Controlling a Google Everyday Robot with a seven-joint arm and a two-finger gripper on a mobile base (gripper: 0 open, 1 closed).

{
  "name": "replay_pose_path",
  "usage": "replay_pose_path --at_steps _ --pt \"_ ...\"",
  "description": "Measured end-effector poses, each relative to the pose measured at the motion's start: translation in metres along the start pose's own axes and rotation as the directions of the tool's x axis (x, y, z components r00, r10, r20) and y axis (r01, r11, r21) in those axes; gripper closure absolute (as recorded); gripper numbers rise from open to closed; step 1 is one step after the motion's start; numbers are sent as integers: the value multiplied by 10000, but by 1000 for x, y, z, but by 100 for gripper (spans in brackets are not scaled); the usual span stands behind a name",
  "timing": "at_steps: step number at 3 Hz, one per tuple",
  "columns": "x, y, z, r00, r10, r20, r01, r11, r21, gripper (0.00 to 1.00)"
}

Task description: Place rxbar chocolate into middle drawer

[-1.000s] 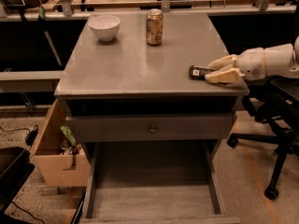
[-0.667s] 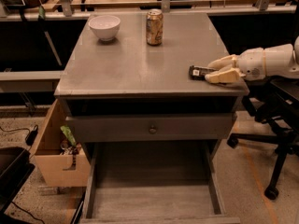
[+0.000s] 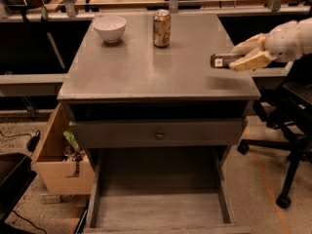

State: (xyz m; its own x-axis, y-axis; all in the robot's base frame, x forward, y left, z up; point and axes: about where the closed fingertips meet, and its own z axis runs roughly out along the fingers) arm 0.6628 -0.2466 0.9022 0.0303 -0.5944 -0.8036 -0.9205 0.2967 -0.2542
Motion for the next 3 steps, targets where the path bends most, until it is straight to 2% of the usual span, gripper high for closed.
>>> replay_pose_path --at_steps 1,2,3 --pt "-19 12 -51 9983 -481 -317 491 9983 310 100" --pt "-9 44 -103 9994 -239 -234 258 9961 843 100" --pt "22 83 -127 9998 132 -149 -110 9902 1389 100"
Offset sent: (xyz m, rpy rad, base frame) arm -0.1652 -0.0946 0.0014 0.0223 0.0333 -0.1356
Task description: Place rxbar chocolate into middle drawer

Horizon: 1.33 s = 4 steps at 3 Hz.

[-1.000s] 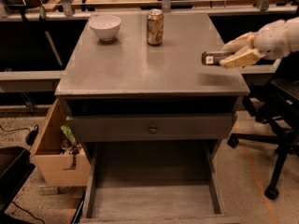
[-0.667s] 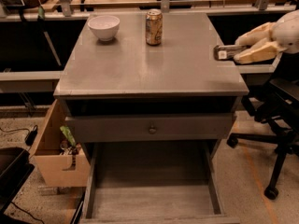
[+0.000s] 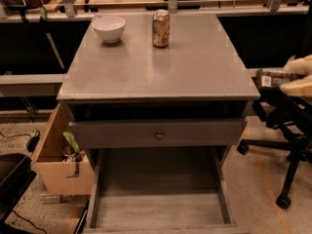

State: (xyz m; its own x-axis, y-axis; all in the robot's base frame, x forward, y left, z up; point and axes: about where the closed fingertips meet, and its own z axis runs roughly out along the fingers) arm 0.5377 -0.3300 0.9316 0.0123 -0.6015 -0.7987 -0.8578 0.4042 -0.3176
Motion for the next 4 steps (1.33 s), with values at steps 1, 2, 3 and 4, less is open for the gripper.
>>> replay_pose_path --at_steps 1,2,3,4 --pt "67 35 14 9931 1001 -605 -987 9948 270 100" --pt "157 73 78 9616 2053 -1821 -2081 9781 38 100" --pt "241 116 158 9128 2639 -3118 -3003 9510 -740 100" --pt "241 116 158 9128 2640 -3115 -3002 9510 -739 100"
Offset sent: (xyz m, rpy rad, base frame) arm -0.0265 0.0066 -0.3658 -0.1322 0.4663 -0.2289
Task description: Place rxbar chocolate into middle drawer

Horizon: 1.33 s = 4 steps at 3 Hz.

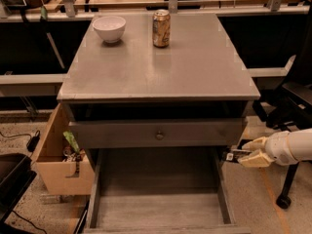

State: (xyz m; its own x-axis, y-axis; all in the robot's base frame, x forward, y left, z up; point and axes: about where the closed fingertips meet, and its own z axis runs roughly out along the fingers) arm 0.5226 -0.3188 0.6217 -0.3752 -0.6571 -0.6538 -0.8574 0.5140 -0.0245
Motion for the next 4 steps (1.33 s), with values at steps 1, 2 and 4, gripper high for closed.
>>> replay_pose_path --at_steps 1,2,4 --pt "-1 20 20 10000 -40 67 42 9995 -316 100" --pt "-6 73 62 9970 -185 758 275 9925 -1189 100" --pt "-76 161 146 9420 -996 3205 1979 9361 -2907 100"
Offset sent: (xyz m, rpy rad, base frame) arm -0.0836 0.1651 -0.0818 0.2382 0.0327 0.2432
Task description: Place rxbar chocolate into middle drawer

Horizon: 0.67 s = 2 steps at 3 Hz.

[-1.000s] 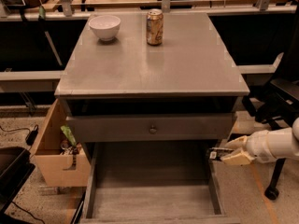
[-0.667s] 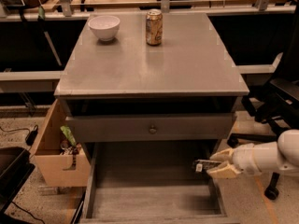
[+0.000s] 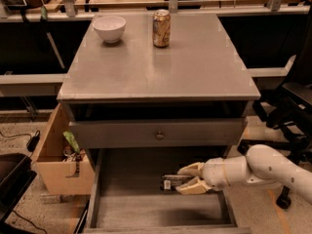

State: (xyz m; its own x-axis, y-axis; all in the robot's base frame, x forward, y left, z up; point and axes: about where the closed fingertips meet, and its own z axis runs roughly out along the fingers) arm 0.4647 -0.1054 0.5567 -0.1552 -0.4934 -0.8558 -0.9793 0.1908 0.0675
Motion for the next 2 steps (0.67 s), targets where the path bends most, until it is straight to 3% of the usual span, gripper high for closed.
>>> replay_pose_path --at_steps 1,2 --pt "-18 10 56 9961 -866 -143 857 9949 -527 100" --pt "-19 7 61 9957 -911 -170 903 9950 -429 82"
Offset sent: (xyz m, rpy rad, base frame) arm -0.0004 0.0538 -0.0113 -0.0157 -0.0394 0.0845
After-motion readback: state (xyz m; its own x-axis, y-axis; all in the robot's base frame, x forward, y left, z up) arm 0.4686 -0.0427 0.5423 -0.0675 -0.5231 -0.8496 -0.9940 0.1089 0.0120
